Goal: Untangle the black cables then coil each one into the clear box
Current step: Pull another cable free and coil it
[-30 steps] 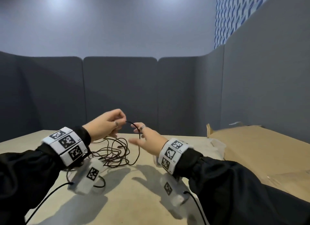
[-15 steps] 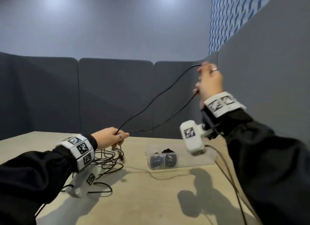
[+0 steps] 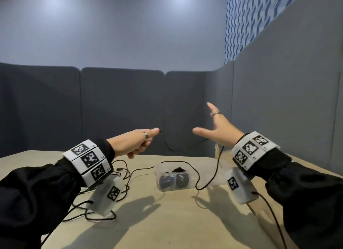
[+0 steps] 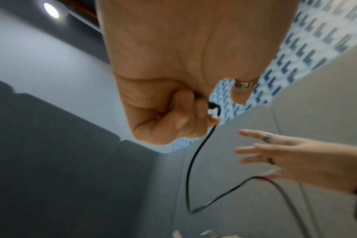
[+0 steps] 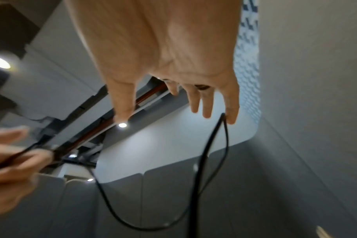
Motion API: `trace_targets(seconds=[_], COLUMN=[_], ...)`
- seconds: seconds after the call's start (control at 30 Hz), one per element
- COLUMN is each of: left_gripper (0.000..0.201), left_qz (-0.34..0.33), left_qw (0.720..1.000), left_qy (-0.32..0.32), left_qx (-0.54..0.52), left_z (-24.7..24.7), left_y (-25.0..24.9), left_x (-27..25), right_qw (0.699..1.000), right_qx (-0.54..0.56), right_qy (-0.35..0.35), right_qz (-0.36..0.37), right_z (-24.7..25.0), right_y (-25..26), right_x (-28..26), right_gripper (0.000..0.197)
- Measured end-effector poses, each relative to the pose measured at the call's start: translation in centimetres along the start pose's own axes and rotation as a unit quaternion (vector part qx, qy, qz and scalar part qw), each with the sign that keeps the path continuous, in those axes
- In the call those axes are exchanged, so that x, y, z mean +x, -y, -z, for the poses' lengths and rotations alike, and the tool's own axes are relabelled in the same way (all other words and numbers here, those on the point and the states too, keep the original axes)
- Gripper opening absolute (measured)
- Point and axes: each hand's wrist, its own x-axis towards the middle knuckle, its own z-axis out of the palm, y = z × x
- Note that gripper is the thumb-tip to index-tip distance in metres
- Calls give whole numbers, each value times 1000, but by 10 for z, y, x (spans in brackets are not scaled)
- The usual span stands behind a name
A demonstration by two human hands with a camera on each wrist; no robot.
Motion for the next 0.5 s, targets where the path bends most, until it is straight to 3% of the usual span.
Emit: trace_targets(seconds=[0.07, 0.1, 0.17, 0.2, 0.3, 0.37, 0.4, 0.5], left_gripper=[45, 43, 36, 34, 35, 37, 38, 37], left_qz=[-39, -58, -86, -92, -104, -109, -114, -133], left_qw=[997, 994, 984, 977, 938, 880, 835, 698], left_qy=[46, 64, 87, 93, 96, 85, 66, -41], left_qx=[-37, -66, -131, -169, -316, -455, -534, -702], left_z=[-10, -14, -19, -21, -26, -30, -32, -36], left_y=[-20, -27, -38, -41, -41, -38, -36, -28], left_x=[-5, -7, -12, -15, -18, -14, -12, 3], right_qw=[996, 990, 979, 979, 985, 978, 972, 949], right_qx=[-47, -87, -131, -113, 59, 135, 154, 148], right_qy=[44, 77, 127, 141, 137, 132, 152, 275], right_qz=[67, 83, 89, 95, 83, 87, 89, 35], right_z=[-16, -25, -34, -38, -44, -44, -45, -46], right_y=[15, 18, 29, 28, 17, 7, 3, -6], right_x=[-10, -12, -21, -22, -25, -29, -34, -48], right_gripper=[100, 87, 38, 28, 46, 49, 44, 35])
